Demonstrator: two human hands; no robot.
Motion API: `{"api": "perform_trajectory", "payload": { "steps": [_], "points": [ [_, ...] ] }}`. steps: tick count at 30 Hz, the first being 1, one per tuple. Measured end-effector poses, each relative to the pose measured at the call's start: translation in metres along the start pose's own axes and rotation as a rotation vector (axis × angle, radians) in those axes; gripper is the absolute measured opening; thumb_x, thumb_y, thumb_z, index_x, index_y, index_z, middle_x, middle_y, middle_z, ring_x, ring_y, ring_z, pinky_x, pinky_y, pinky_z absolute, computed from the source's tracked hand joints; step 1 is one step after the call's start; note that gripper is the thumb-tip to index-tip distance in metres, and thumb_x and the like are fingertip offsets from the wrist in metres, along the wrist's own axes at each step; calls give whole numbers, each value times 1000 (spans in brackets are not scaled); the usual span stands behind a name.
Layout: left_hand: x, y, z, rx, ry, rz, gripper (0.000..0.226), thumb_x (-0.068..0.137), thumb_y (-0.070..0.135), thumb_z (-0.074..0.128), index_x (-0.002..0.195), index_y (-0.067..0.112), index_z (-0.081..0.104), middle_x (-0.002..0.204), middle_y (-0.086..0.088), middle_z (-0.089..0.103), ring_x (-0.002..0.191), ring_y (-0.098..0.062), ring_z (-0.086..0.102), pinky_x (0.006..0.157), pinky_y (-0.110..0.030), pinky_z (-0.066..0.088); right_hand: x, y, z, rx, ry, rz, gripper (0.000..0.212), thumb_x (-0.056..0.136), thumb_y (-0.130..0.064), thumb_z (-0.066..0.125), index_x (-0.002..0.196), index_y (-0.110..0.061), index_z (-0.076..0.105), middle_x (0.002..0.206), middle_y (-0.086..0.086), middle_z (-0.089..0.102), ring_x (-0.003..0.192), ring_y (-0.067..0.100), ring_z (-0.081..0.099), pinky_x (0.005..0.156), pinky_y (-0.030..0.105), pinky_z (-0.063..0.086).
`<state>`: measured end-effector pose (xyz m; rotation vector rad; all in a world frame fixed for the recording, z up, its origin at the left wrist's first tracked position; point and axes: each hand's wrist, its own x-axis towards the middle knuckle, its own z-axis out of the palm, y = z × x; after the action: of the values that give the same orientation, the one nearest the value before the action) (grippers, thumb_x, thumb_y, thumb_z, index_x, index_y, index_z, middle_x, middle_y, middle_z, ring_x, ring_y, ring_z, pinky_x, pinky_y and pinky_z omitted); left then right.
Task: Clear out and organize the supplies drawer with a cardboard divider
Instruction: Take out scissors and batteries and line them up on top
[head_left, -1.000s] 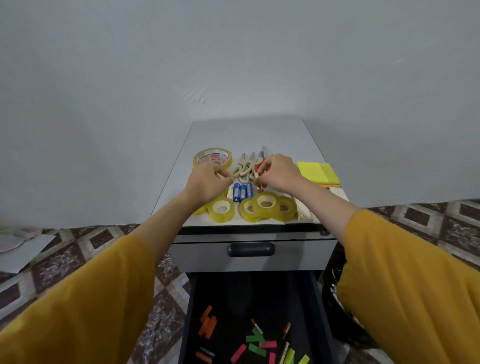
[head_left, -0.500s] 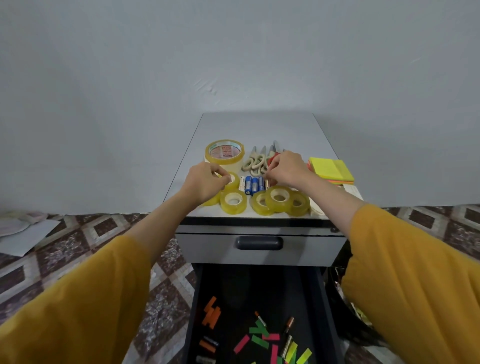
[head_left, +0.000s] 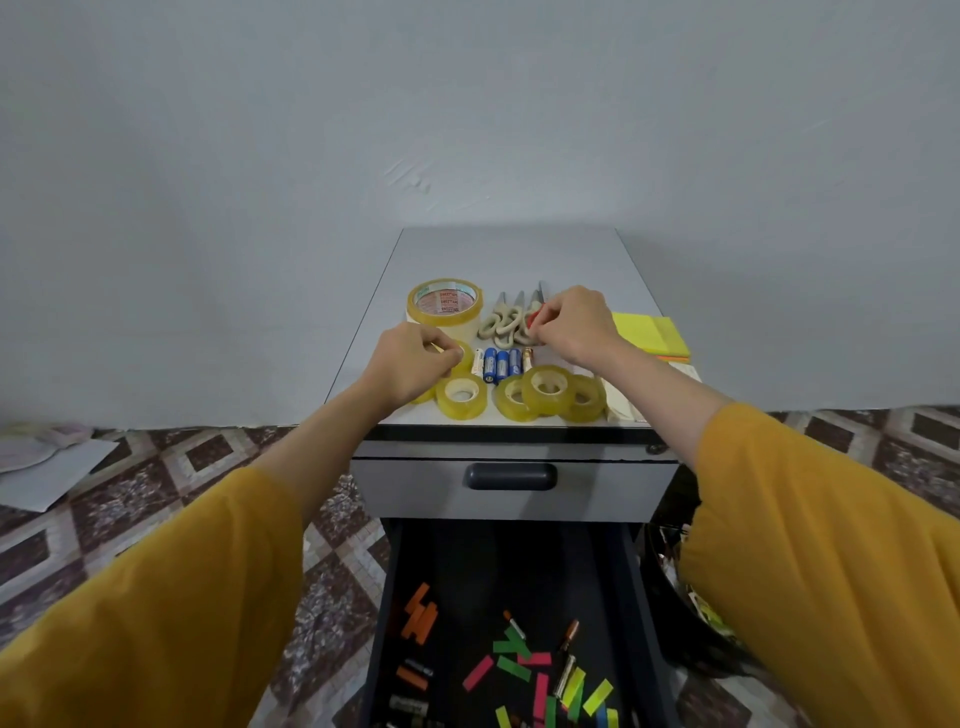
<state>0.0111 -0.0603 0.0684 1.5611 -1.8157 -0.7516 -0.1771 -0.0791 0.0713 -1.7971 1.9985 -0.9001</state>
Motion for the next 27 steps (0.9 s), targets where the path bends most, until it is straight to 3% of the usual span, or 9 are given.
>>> {"api": "perform_trajectory", "payload": {
  "steps": [5, 8, 11, 13, 15, 23, 27],
  "points": [
    [-24, 8, 1, -49, -22, 40, 9, 87, 22, 64, 85, 14, 69, 62, 2, 59, 51, -5, 49, 49, -7, 40, -37, -4, -19, 128, 48, -63, 9, 78, -5, 66, 78, -7, 74, 81, -1, 67, 85, 13, 60, 84, 31, 51],
    [-38, 5, 6, -108, -65, 39, 10, 87, 20, 65, 89, 12, 70, 61, 2, 59, 47, -2, 49, 51, -9, 42, -61, -6, -20, 169, 40, -88, 9, 78, -4, 66, 82, -7, 74, 80, 1, 65, 83, 11, 57, 81, 26, 46],
    [-65, -1, 19, -173, -134, 23, 9, 88, 19, 64, 87, 11, 69, 62, 0, 58, 49, -3, 48, 51, -11, 42, -94, 3, -16, 259, 0, -95, 7, 77, 0, 68, 81, -2, 73, 75, 5, 67, 68, 8, 54, 67, 14, 43],
    [-80, -7, 29, -173, -152, 12, 9, 88, 18, 63, 86, 11, 69, 62, 0, 59, 48, -2, 48, 53, -14, 43, -113, 11, -11, 293, -46, -74, 5, 79, -1, 68, 81, -1, 72, 65, -2, 59, 58, 2, 47, 55, 6, 36],
    [-93, -16, 38, -145, -166, -6, 9, 89, 18, 62, 85, 12, 68, 62, 0, 60, 50, -4, 50, 57, -18, 44, -129, 20, -3, 308, -80, -61, 4, 80, -2, 68, 80, -3, 72, 58, -6, 54, 55, 1, 44, 51, 7, 36],
    [-144, -60, 71, -84, -301, -94, 5, 86, 14, 65, 83, 11, 68, 67, 3, 63, 54, -2, 55, 52, -5, 43, -176, 64, 42, 320, -207, 29, 5, 82, -4, 68, 80, 0, 72, 56, -6, 55, 44, -1, 51, 46, 9, 37],
    [-158, -90, 88, -76, -381, -180, 12, 85, 11, 66, 74, 17, 67, 67, 3, 65, 51, -1, 59, 55, -11, 48, -193, 91, 65, 305, -298, 103, 5, 84, -4, 66, 82, -2, 71, 60, -10, 56, 48, -5, 53, 47, 6, 39]
  ]
}}
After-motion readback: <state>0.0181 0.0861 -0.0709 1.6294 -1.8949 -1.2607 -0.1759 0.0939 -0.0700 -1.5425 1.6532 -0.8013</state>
